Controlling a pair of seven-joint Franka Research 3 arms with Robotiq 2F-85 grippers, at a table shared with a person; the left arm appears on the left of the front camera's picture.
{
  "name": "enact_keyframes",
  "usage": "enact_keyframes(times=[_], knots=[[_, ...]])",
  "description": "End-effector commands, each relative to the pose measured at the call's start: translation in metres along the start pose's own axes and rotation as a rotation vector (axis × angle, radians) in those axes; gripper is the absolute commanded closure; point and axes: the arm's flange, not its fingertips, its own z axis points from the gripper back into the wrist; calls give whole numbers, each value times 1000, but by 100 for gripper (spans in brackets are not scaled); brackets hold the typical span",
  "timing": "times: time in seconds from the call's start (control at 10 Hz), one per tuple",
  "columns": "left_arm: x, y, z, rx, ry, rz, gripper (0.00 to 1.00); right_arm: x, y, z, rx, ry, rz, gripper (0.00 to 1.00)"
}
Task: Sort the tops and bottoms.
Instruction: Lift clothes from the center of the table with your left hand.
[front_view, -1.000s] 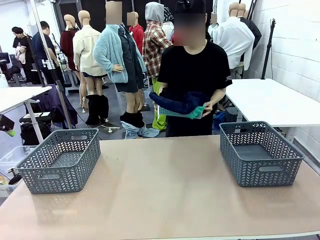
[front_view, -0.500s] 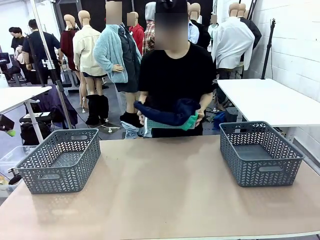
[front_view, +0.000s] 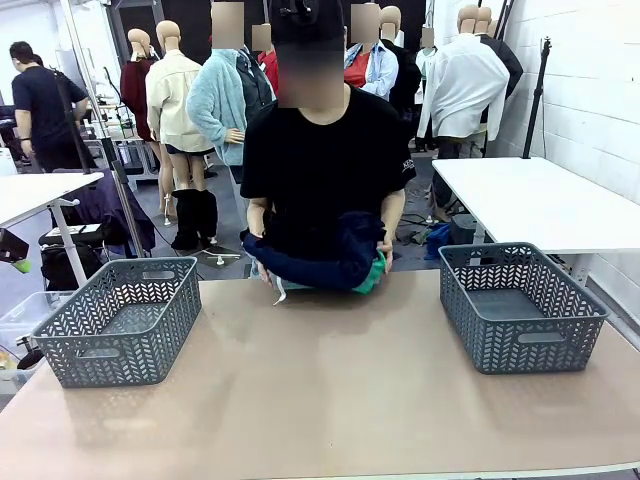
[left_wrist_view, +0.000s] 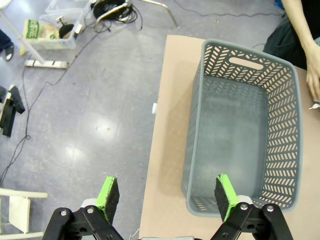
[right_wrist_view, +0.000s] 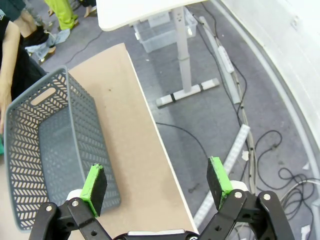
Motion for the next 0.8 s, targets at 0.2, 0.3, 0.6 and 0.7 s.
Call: enact_keyframes(times=[0.2, 0.3, 0.6, 0.7], knots=[[-2, 1, 0, 8, -6, -9, 0, -1, -2, 0, 6, 1, 5, 0], [-2, 1, 0, 8, -6, -9, 0, -1, -2, 0, 6, 1, 5, 0], [-2, 1, 0, 8, -6, -9, 0, -1, -2, 0, 6, 1, 5, 0], [-2, 1, 0, 8, -6, -9, 0, -1, -2, 0, 6, 1, 5, 0]])
